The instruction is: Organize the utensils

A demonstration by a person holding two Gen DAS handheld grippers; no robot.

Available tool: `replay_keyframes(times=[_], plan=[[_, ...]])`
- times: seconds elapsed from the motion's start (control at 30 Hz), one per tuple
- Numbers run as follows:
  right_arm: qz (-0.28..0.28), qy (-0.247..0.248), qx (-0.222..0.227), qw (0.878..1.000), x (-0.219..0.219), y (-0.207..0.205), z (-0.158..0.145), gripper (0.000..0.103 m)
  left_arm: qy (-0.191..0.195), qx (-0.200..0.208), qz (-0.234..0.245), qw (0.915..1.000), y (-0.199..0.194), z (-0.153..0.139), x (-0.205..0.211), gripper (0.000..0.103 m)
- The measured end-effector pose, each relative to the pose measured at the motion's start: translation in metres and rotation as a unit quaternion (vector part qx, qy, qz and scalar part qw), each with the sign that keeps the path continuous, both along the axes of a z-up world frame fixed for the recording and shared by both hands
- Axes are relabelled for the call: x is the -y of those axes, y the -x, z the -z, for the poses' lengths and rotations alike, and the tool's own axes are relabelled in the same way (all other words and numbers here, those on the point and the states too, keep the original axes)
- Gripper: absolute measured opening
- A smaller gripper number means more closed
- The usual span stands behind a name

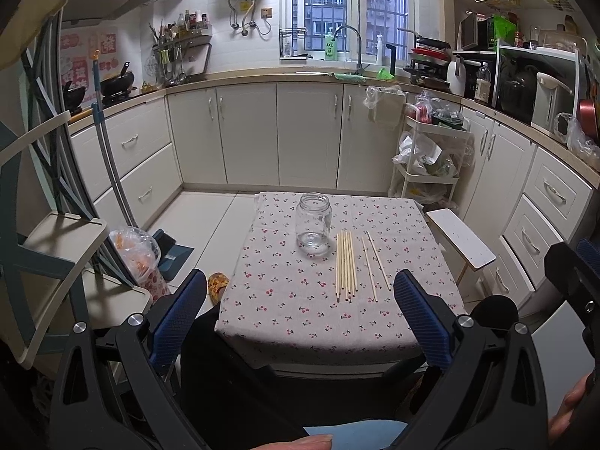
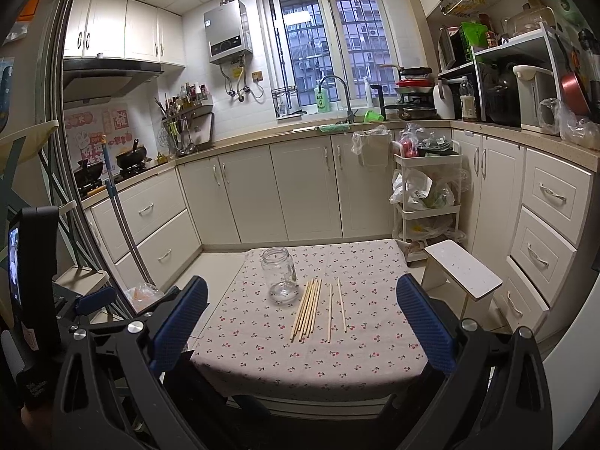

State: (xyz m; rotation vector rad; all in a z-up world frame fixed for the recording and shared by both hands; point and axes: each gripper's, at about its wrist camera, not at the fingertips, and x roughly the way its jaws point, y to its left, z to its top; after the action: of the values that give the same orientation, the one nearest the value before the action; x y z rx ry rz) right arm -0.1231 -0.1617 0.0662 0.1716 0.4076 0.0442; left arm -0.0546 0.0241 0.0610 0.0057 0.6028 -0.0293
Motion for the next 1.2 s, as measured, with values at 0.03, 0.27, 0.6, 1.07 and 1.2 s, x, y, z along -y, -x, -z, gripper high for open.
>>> replay_keyframes(times=[0.03,0.27,0.6,1.07,1.2], plan=[[0.000,0.000,0.000,1.000,-0.0002,0.0004,-0.0003,0.097,0.000,0.001,-0.001,1.0000,0.0005,-0.0004,-0.0001,0.096],[0.000,0.000,0.000,1.000,0.0003,-0.0001,-0.0003,0.097,0.001,0.001,-0.001,1.0000,0.0012,-0.0014,0.0007,0.096],[-0.001,0.000,0.000,1.000,0.0015,-0.0002,0.0005,0.097,0.001,0.003,0.002,1.0000,0.0021,-0.0015,0.0010,0.096],[-0.004,0.001,-0.001,1.000,-0.0040,-0.0009,-0.0003,0.097,0.010,0.002,0.009,0.9999,0.0032,-0.0017,0.0027,0.096],[0.001,0.009,0.001,1.000,-0.0041,-0.0026,-0.0009,0.097,0.019,-0.008,0.019,0.9996,-0.0030,0.0012,0.0035,0.096]])
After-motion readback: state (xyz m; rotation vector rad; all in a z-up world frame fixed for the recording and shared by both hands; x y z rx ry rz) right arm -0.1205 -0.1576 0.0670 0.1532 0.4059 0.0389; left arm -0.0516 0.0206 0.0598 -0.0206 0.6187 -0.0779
